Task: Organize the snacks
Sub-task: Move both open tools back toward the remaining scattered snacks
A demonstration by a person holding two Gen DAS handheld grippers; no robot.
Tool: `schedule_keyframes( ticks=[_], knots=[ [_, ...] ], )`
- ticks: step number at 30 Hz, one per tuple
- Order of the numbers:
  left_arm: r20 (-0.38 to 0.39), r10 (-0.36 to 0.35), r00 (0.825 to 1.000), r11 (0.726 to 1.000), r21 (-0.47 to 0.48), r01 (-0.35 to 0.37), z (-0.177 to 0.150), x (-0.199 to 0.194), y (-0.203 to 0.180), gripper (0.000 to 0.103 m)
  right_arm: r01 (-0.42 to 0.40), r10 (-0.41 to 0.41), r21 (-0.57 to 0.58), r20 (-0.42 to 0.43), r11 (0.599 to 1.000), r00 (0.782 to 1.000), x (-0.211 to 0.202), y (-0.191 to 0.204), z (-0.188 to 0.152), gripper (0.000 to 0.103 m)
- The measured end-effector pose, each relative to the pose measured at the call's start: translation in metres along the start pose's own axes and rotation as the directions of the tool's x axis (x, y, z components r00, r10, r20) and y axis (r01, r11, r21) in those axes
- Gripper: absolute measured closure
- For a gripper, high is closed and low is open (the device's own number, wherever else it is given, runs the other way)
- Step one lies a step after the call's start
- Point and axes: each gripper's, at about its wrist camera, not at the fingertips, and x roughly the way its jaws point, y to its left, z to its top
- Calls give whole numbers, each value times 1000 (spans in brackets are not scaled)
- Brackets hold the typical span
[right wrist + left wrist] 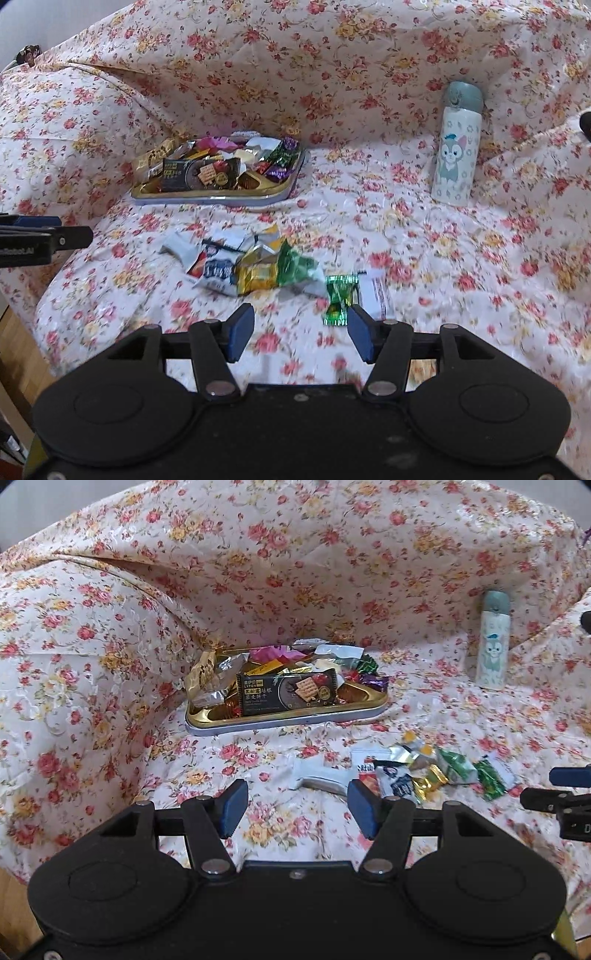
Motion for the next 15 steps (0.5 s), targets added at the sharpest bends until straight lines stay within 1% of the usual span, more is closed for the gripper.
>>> schedule_keyframes(
  ticks=[7, 10, 15],
  knots=[
    [0, -11, 1000, 1000, -12, 11, 1, 31, 1, 39, 4, -4, 53, 10, 999, 1000, 32, -12, 6, 44],
    [-10, -24, 1000, 999, -27, 23, 0, 46, 2, 39, 5, -6, 43, 16, 999, 1000, 42, -13, 5, 44],
    [-10, -34, 999, 998, -50, 34, -1, 67, 4, 39, 0, -2, 24, 56, 1000, 998, 54, -15, 6, 44]
  ],
)
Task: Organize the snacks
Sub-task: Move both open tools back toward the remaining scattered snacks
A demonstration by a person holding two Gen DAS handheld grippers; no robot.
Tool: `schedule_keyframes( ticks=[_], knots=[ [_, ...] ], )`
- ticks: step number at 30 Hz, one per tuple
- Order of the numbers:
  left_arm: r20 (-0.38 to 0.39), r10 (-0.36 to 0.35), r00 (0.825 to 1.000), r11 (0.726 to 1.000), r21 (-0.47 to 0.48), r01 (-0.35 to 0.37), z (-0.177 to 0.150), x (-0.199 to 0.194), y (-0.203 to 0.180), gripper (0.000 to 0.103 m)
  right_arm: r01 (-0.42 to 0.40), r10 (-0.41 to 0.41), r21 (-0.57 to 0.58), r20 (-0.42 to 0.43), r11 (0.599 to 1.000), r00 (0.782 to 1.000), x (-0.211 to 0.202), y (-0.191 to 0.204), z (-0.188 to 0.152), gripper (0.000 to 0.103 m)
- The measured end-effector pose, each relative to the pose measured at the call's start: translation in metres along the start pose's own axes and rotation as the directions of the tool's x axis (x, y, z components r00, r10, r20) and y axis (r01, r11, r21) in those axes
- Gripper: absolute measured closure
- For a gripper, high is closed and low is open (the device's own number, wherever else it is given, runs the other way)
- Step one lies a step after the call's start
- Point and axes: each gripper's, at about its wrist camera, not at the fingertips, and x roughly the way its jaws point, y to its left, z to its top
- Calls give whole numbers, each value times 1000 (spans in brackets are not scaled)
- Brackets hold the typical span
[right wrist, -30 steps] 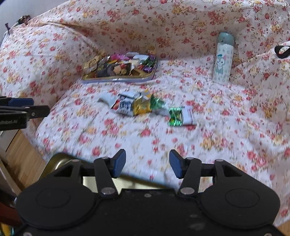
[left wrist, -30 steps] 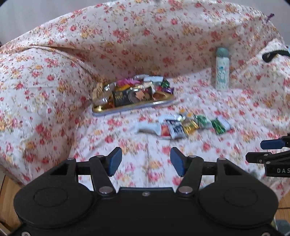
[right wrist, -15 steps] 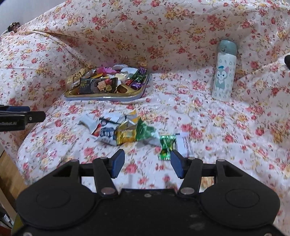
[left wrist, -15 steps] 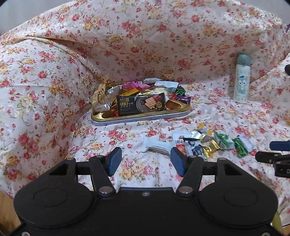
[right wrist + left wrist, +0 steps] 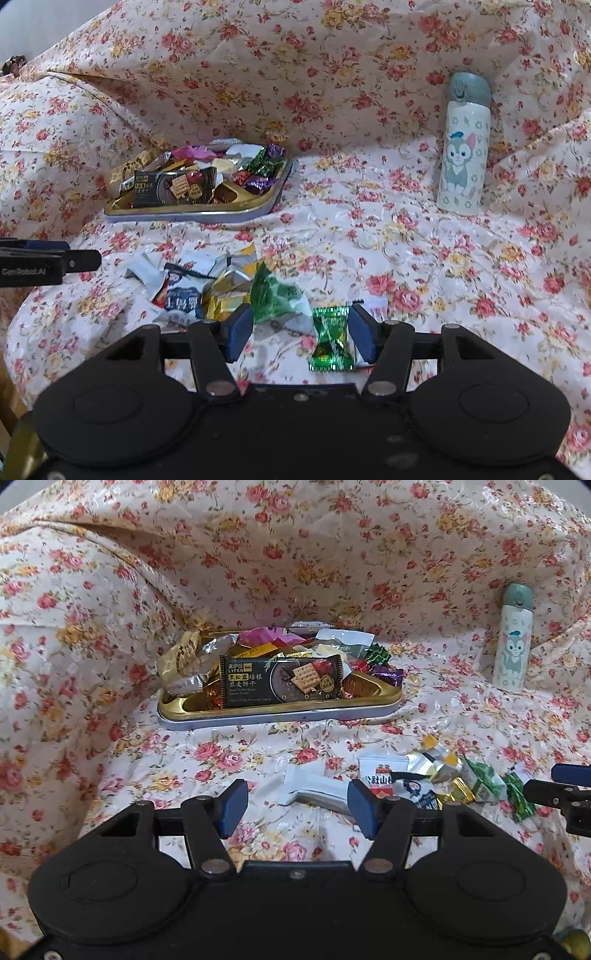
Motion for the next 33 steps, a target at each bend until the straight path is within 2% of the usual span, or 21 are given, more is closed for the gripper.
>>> schedule_keyframes(
  ticks=[11, 18, 26, 33],
  knots=[
    [-48, -34, 998, 998, -56, 31, -6, 48, -6, 38, 2, -4, 45, 49, 999, 999, 29, -9, 2, 43],
    [-45, -45, 998, 995, -95, 40, -8, 67, -4, 32, -1, 1, 12, 52, 1000, 999, 50, -7, 2, 43],
    [-30, -67, 997, 992, -112, 63, -12, 78, 5, 22, -26, 32, -82, 71, 996, 997, 62, 8, -2, 42],
    [-27, -40, 999, 991, -132, 36, -9, 85, 10, 22, -53, 62, -119, 75, 991, 995, 68, 14, -6, 40]
  ],
)
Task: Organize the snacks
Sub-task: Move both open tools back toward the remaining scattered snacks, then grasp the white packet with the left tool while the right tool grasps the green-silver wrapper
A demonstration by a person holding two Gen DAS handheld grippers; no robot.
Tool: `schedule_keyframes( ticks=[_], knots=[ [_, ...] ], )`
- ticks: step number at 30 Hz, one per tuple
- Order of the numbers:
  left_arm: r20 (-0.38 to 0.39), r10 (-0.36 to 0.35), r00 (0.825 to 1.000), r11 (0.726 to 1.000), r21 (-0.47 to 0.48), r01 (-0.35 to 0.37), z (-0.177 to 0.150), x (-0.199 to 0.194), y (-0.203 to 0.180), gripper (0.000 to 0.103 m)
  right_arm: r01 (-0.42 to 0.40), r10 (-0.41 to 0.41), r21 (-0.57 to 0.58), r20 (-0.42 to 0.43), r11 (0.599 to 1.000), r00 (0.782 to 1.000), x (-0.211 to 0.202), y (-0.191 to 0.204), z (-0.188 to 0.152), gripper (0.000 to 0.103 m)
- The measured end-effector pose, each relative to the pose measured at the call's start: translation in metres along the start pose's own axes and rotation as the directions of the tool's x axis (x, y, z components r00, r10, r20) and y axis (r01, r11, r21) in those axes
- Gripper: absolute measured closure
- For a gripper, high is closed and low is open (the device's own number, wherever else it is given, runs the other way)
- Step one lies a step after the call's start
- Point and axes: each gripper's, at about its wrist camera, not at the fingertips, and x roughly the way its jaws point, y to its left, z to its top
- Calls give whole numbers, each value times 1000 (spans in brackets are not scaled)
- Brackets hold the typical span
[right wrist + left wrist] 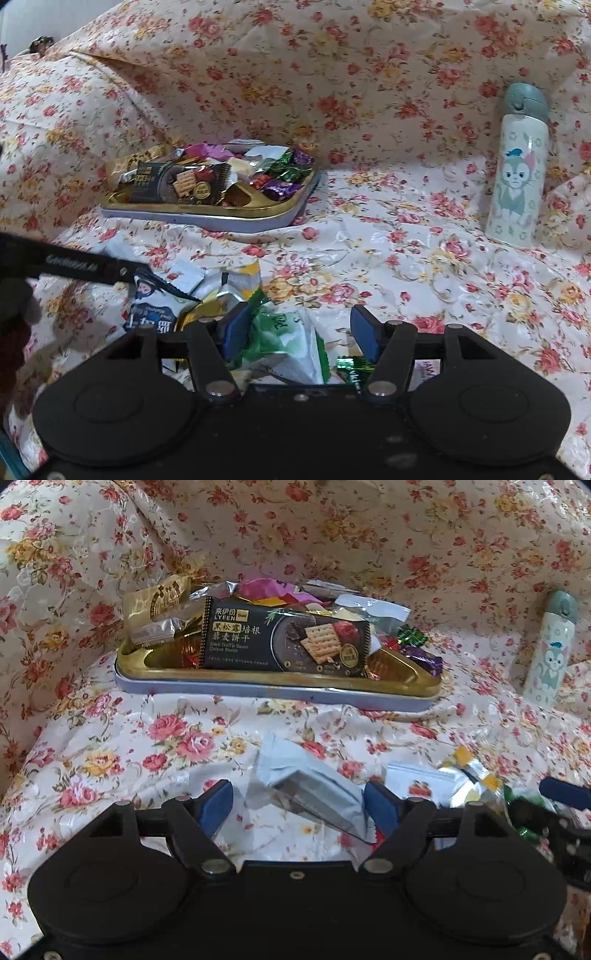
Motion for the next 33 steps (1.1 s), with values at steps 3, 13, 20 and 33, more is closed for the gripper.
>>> schedule_keyframes(
  ticks=[3, 13, 20, 33],
  knots=[
    [3, 13, 1000, 1000, -2, -13, 2, 4, -1, 23, 0, 0, -11, 1, 1000, 1000, 1, 1, -1, 40],
    [-28, -26, 999, 1000, 2, 26, 3, -2, 13, 35, 32, -32, -8, -14, 999, 999, 3, -11, -9, 39],
    [-80, -69, 994, 995, -76, 63, 10, -9, 32, 35, 38, -38, 30, -2, 999, 999, 2, -19, -13, 39],
    [-96, 2, 995, 984, -179, -19, 25, 5, 24, 34, 50, -50, 22, -8, 998, 999, 4, -17, -12, 39]
  ],
)
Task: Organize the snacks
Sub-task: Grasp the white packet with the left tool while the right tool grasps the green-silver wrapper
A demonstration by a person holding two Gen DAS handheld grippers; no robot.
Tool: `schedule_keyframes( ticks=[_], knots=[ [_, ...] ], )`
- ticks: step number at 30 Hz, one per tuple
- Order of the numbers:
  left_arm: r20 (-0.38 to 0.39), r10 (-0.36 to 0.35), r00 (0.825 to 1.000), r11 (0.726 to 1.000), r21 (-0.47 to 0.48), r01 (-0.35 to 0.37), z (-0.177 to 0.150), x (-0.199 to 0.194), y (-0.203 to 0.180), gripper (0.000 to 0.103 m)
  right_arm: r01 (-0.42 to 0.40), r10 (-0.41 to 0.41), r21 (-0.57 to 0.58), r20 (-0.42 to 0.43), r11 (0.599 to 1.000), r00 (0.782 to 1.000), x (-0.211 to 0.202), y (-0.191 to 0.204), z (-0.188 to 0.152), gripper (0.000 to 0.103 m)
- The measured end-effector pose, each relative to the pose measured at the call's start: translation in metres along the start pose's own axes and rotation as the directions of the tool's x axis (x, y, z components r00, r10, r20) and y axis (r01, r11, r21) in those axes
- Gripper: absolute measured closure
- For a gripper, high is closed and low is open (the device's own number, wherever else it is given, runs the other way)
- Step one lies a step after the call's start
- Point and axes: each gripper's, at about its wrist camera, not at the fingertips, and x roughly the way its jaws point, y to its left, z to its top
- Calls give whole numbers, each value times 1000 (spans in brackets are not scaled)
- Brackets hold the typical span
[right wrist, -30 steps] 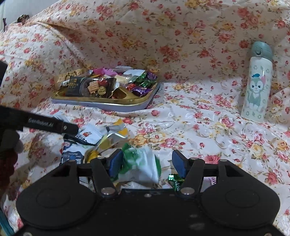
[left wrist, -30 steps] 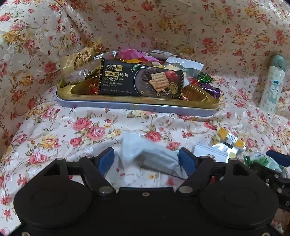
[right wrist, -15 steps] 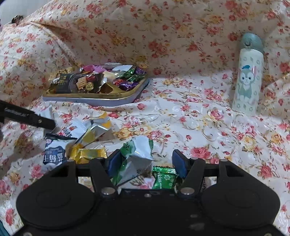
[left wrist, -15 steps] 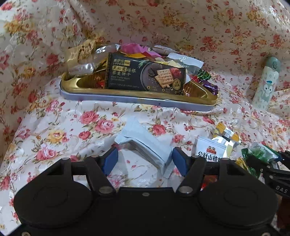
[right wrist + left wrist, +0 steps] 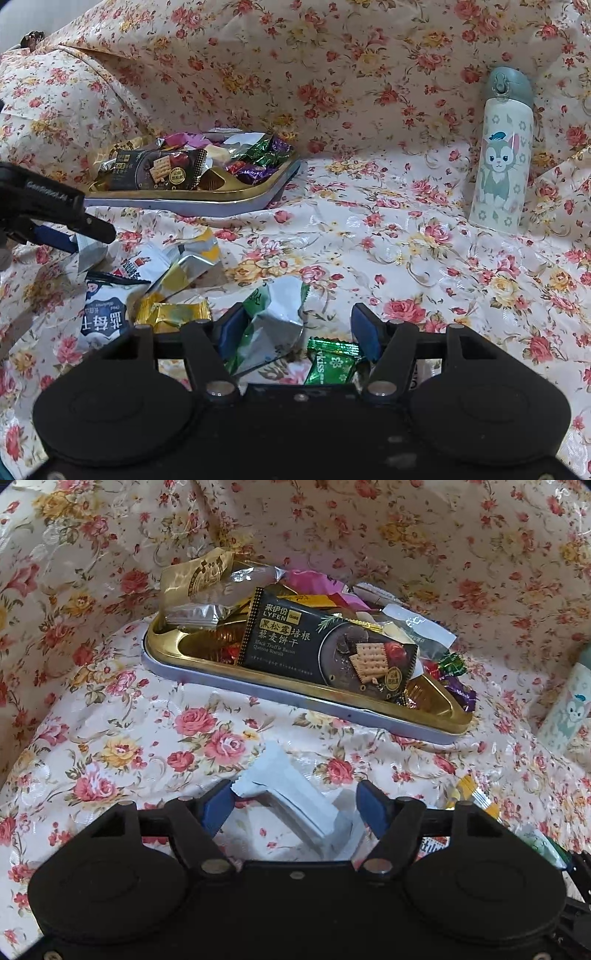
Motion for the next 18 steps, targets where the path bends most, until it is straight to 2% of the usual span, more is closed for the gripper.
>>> schedule_keyframes(
  ticks=[1, 2, 5, 8, 13, 18],
  knots=[
    [5, 8, 1000, 1000, 8, -8, -1, 0, -1, 44, 0, 0, 3, 0, 1000, 1000, 0, 0, 0, 39],
    [4, 8, 1000, 1000, 27, -8, -1, -1, -3, 47, 0, 0, 6, 0, 1000, 1000, 0, -1, 0, 39],
    [0, -30, 1000, 996, 80, 30, -4, -5, -5, 50, -2, 2, 12, 0, 1000, 1000, 0, -2, 0, 39],
    [5, -49, 999, 985, 167, 47, -11, -14, -8, 50, -2, 2, 14, -1, 1000, 1000, 0, -2, 0, 39],
    [18, -46, 999, 942, 335, 38, -24, -23, -17, 49, 1, 0, 17, -7, 1000, 1000, 0, -2, 0, 39],
    [32, -10, 999, 939, 343, -1, -27, -21, -21, 44, 5, -5, 14, -9, 1000, 1000, 0, -1, 0, 39]
  ],
)
